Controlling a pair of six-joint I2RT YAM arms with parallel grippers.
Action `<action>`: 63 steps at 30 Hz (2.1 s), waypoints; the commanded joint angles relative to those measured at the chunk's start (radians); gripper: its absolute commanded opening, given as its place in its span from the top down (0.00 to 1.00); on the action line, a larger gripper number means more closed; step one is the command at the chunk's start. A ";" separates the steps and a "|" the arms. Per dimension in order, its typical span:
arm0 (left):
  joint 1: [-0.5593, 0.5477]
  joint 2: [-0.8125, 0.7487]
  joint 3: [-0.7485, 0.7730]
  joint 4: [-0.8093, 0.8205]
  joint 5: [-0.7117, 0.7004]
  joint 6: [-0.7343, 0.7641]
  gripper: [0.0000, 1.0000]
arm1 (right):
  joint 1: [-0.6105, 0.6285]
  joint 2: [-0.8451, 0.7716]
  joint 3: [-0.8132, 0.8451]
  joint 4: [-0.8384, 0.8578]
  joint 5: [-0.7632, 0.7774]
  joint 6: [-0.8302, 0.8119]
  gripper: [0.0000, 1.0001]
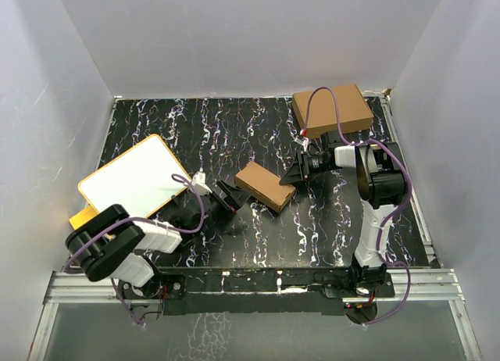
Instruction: Fold the paper box
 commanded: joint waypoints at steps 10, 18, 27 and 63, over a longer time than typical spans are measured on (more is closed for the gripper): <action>0.021 0.305 0.123 0.348 -0.116 -0.024 0.03 | -0.020 0.067 0.009 -0.044 0.145 -0.061 0.70; 0.027 0.434 0.190 0.348 -0.155 -0.109 0.09 | -0.020 0.070 0.014 -0.051 0.137 -0.067 0.70; 0.042 0.519 0.231 0.415 -0.129 -0.137 0.44 | -0.019 0.070 0.018 -0.060 0.125 -0.072 0.69; 0.050 0.227 1.310 -1.761 -0.458 1.123 0.83 | -0.173 -0.125 0.071 -0.252 0.031 -0.285 0.41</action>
